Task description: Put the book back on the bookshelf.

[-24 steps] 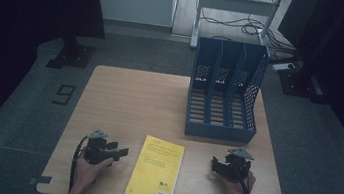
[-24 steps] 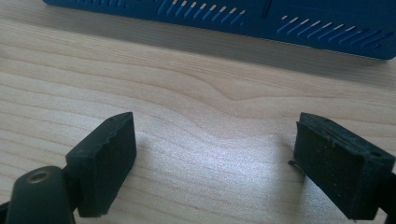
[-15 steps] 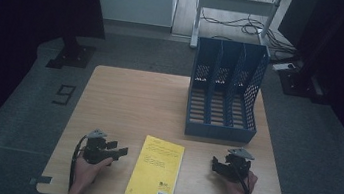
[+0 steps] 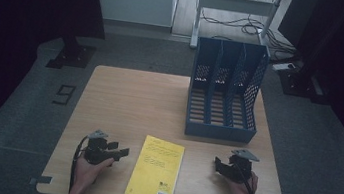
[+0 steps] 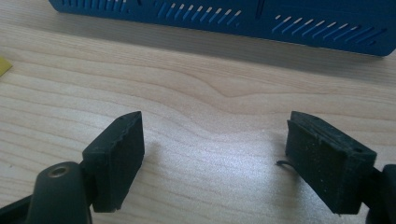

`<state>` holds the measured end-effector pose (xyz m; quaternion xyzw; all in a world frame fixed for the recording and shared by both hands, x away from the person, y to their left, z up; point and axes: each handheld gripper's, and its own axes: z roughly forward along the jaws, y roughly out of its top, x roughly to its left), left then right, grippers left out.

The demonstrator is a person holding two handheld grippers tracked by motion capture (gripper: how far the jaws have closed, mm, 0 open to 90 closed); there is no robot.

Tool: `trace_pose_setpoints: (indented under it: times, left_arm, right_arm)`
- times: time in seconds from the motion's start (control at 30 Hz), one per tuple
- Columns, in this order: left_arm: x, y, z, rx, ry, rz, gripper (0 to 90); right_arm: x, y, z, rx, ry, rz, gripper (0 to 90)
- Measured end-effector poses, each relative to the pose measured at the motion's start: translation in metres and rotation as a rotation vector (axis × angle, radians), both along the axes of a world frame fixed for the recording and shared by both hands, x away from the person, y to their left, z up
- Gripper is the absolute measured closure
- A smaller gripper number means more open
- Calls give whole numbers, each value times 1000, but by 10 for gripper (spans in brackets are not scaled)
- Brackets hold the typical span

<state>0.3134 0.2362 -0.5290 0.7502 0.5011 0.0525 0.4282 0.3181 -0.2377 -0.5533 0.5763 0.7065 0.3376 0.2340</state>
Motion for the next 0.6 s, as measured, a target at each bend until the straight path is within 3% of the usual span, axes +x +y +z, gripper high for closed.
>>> trace_pose_setpoints:
  times: [0.17,0.2,0.27,0.33,0.6]
  left_arm:
    - [-1,0,1,4,-5,2,350]
    - [-1,0,2,2,-8,0,350]
    - [-1,0,2,1,-9,-1,350]
    - [-3,1,5,-6,-18,-5,350]
    - [-6,-3,11,-14,-42,-20,350]
  right_arm:
    - [-2,3,1,15,3,18,197]
    - [-4,6,4,61,-3,45,197]
    - [-5,7,7,78,-11,56,197]
    - [-9,13,13,83,-39,71,198]
    - [-17,28,21,90,-67,112,205]
